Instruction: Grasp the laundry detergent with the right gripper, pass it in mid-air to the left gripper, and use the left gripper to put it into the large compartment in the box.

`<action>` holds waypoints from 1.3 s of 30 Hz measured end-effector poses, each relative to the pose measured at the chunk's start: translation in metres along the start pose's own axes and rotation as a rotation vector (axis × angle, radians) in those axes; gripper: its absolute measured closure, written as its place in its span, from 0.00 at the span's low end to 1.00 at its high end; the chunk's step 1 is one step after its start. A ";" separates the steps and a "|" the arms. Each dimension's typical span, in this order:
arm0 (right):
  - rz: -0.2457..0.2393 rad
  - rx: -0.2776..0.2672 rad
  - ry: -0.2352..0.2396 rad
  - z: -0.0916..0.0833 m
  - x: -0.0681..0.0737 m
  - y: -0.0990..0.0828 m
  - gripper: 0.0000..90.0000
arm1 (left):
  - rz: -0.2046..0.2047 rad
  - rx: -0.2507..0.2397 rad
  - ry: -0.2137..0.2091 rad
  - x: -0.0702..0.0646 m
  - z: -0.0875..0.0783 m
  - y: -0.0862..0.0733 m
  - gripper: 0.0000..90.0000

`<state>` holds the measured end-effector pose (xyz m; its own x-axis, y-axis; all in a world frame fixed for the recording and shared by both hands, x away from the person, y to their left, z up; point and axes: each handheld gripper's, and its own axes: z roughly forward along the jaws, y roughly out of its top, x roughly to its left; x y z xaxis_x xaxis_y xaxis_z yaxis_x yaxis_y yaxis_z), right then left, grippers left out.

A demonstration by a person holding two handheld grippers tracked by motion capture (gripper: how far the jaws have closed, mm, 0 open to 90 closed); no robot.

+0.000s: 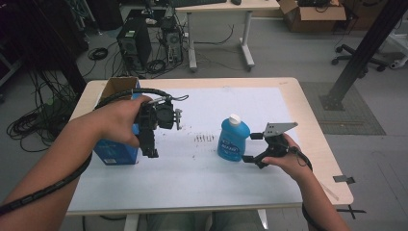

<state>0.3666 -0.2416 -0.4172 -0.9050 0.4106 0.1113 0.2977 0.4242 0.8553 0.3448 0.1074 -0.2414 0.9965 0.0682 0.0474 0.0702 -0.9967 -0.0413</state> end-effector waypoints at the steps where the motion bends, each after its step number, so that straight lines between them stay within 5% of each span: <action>1: -0.001 -0.004 0.002 0.001 0.000 0.000 0.01 | 0.001 -0.003 -0.001 0.000 0.000 0.000 0.00; 17: -0.008 -0.090 0.020 0.022 0.000 -0.003 0.01 | 0.008 -0.015 0.001 0.001 0.001 0.003 0.00; 39: -0.027 -0.112 0.029 0.039 0.005 0.005 0.00 | 0.009 -0.013 0.001 0.001 0.003 0.002 0.00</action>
<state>0.3752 -0.2064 -0.4320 -0.9213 0.3758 0.1003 0.2384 0.3418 0.9091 0.3456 0.1059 -0.2443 0.9971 0.0593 0.0480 0.0607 -0.9977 -0.0289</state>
